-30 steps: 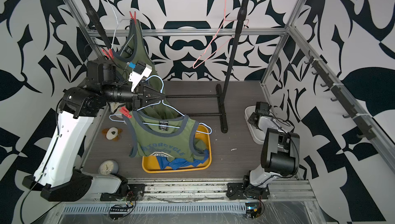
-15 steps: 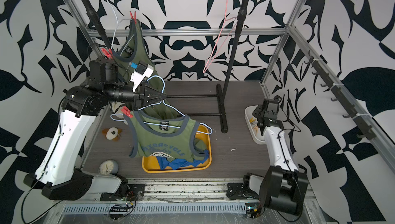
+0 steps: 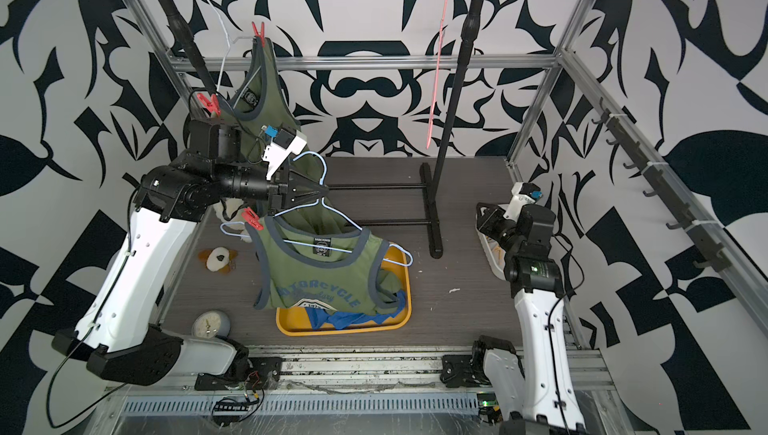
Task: Remove the clothespins securing tank tops to the hanger
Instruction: Adjust the hanger.
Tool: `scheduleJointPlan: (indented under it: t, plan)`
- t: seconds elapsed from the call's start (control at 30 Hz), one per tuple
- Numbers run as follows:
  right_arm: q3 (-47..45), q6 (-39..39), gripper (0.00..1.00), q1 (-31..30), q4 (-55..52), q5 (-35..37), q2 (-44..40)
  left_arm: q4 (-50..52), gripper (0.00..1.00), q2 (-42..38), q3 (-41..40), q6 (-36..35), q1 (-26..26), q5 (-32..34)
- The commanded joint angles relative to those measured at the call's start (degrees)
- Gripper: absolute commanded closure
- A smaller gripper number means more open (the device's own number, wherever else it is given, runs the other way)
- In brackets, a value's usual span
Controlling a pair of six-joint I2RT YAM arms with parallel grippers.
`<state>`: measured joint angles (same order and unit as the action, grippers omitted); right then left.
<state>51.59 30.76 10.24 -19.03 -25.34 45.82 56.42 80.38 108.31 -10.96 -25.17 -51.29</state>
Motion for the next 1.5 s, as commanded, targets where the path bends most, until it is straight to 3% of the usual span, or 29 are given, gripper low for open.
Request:
scheduleJointPlan:
  t: [0.0,0.2,0.4,0.57,0.83,0.93,1.47]
  plan:
    - [7.6,2.2,0.71,-3.5,1.9,-11.7,-3.0,0.0,0.98,1.0,0.9,-0.8,-0.3,-1.5]
    - [15.5,5.1,0.69,-12.2,5.1,-21.0,-1.2,2.0,0.98,1.9,2.2,-1.7,-1.0,-1.5]
    - [19.8,4.2,0.68,-22.3,7.8,-23.2,2.9,4.1,0.98,3.3,5.4,-1.7,-1.9,-1.9]
    - [25.1,-2.2,0.68,-33.0,4.6,-21.7,9.0,4.3,0.98,4.0,6.0,-1.7,-2.0,-2.4]
    - [34.7,-14.0,0.67,-47.9,-4.3,-13.3,19.1,4.3,0.98,5.7,8.1,0.1,-2.0,-5.0]
    - [35.7,-16.6,0.67,-50.8,-5.8,-8.6,21.2,4.4,0.98,5.4,8.3,0.2,-2.0,-6.3]
    - [38.3,-17.1,0.68,-55.0,-1.1,-9.2,27.9,3.9,0.98,4.0,6.3,1.2,-2.4,-8.7]
